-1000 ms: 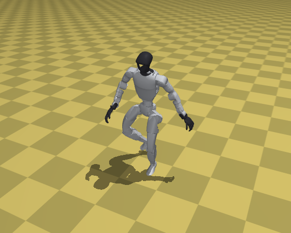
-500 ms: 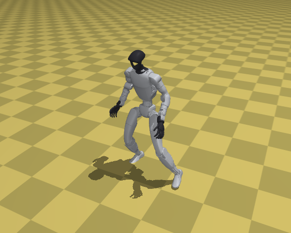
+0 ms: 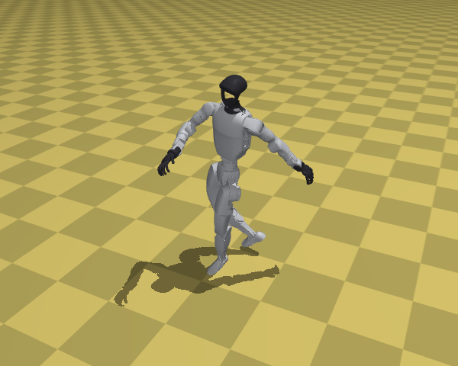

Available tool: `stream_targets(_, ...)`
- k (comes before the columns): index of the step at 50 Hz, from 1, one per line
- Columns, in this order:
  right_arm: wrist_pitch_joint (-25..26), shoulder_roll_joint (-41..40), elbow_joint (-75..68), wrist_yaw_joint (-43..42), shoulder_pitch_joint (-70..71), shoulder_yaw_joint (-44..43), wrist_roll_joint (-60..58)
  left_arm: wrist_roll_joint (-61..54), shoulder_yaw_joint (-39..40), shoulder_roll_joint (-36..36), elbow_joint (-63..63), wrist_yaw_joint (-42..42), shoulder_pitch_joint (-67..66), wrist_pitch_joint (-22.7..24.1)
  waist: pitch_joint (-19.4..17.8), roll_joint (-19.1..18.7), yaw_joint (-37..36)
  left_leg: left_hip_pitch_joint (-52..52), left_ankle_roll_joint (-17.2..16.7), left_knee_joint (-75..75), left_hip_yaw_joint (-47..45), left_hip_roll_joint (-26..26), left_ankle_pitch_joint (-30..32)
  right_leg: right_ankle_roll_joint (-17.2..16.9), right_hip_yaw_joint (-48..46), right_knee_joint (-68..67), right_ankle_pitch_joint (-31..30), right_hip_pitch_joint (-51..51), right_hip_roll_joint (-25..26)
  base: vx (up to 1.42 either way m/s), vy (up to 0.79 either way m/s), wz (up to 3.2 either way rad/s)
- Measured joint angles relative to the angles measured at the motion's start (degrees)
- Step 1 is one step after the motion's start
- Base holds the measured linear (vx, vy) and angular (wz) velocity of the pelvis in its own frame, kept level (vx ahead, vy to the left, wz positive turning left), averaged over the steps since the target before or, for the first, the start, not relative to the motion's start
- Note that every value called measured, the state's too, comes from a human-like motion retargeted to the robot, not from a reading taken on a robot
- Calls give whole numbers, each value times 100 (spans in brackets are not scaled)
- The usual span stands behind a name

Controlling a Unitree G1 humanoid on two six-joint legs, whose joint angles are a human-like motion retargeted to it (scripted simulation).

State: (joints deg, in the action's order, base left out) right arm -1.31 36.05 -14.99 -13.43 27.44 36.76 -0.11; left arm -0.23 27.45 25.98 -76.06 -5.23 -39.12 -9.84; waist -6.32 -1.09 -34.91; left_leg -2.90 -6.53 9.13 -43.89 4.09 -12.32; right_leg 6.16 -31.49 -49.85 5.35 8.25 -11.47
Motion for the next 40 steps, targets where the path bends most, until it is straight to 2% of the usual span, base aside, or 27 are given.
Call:
stream_targets(2,183,-33,-370,-121,-388,-79,-358,-150,-295,195,-152,-532,483,-49,-350,532,448,550,296,1243,117,-3,-851,153,481,-1663,598,-1082,-1180,45,-50,94)
stream_targets(3,285,-104,-624,-236,-647,-192,-505,-152,-510,323,-193,-891,853,-58,-546,817,794,954,370,2048,338,46,-1186,-36,1001,-2174,771,-1652,-1430,37,-60,226)
stream_targets(5,501,-381,-1341,-591,-1331,-443,-638,-10,-1020,606,-149,-1580,1716,-50,-888,1064,1467,1589,327,3376,920,317,-1613,-508,1873,-2540,940,-2362,-1418,31,-66,273)
stream_targets(7,709,-795,-2474,-802,-2057,-702,-429,67,-1693,863,34,-1952,2898,-5,-1201,953,1882,1918,186,4038,1516,625,-1831,-602,2252,-2264,1110,-2612,-1344,23,-65,237)
stream_targets(8,801,-997,-3139,-653,-2367,-811,-226,17,-2077,955,159,-1927,3574,39,-1351,864,2028,2011,137,4181,1805,721,-1886,-534,2377,-1999,1227,-2674,-1341,16,-64,216)
stream_targets(10,967,-1290,-4378,241,-2902,-879,49,-288,-2943,1001,418,-1540,5026,173,-1589,720,2304,2189,65,4252,2380,770,-1845,-404,2734,-1306,1391,-2790,-1283,10,-64,217)
stream_targets(12,1008,-1433,-5072,1473,-3463,-713,-277,-656,-3830,798,604,-1105,6480,387,-1734,653,2643,2359,-58,4109,2938,647,-1641,-585,3300,-415,1270,-2810,-1119,6,-65,240)
stream_targets(13,987,-1460,-5165,1966,-3778,-569,-573,-783,-4248,632,671,-1008,7154,503,-1785,650,2850,2419,-116,3980,3199,539,-1522,-776,3595,68,1139,-2763,-1056,8,-65,251)
stream_targets(15,749,-1462,-4930,2368,-4618,-452,-1288,-589,-4877,233,825,-1020,8170,735,-1772,548,3318,2591,-362,4005,3730,516,-1351,-1253,3913,1016,905,-2482,-912,11,-66,244)
stream_targets(17,548,-1374,-4507,2675,-5196,-423,-1447,-422,-5224,-274,922,-1279,9084,850,-1689,516,3745,2556,-521,3494,4128,380,-1099,-1601,3976,2092,683,-2180,-928,6,-68,198)
stream_targets(19,400,-1395,-4241,2829,-5697,-645,-1165,-400,-5251,-790,1157,-1571,9646,969,-1518,514,4055,2384,-622,2897,4392,326,-801,-1884,3874,2857,462,-1899,-899,6,-73,135)
stream_targets(20,351,-1453,-4181,2878,-5938,-814,-937,-437,-5194,-1036,1346,-1687,9795,1043,-1399,520,4162,2268,-648,2592,4483,330,-637,-2006,3808,3119,320,-1782,-845,5,-77,78)
stream_targets(22,411,-1652,-4263,3248,-6184,-1229,-418,-513,-4942,-1517,1907,-1652,9849,1190,-1190,641,4198,1679,-450,1379,4516,246,37,-2051,3535,3592,-71,-1488,-860,4,-81,26)
stream_targets(25,434,-1918,-4390,3435,-6518,-1784,16,-141,-4850,-1784,2825,-1083,9368,1342,-879,690,4062,1447,-463,1342,4114,659,676,-1813,3134,3670,125,-1155,-632,9,-86,-41)
stream_targets(28,374,-1927,-4603,2816,-6145,-1793,283,310,-4949,-1404,3375,-978,8832,1331,-813,740,4119,1717,-278,2325,3072,1365,1125,-1734,3247,3342,522,-1040,-303,6,-86,-33)
stream_targets(30,288,-1876,-4903,2294,-5581,-1774,-42,864,-4965,-1112,3438,-963,8423,1245,-867,685,4405,2014,-70,2922,2522,1788,1030,-1727,3087,2975,714,-969,-1,3,-80,41)
stream_targets(31,269,-1860,-5077,1883,-5250,-1777,-275,1168,-5010,-972,3359,-983,8177,1195,-888,646,4594,2170,-57,2983,2459,1797,879,-1710,2929,2935,743,-869,165,0,-76,81)
stream_targets(34,339,-1846,-5491,587,-4198,-1913,-701,1909,-5144,-639,2872,-1021,7453,1051,-916,543,4963,2461,-139,2495,2231,1468,717,-1646,2551,3081,713,-589,659,-3,-73,82)
stream_targets(36,423,-1771,-5491,-37,-3485,-2092,-562,2080,-5084,-488,2393,-983,7015,932,-968,466,4942,2362,-136,1712,1683,1137,816,-1645,2449,3232,628,-480,966,-4,-67,20)
stream_targets(40,390,-1244,-4609,-211,-2206,-2172,332,1501,-4420,-210,1468,-916,6170,628,-1338,219,4311,1739,-212,165,453,356,1129,-1713,2691,3579,426,-146,1644,1,-61,-85)
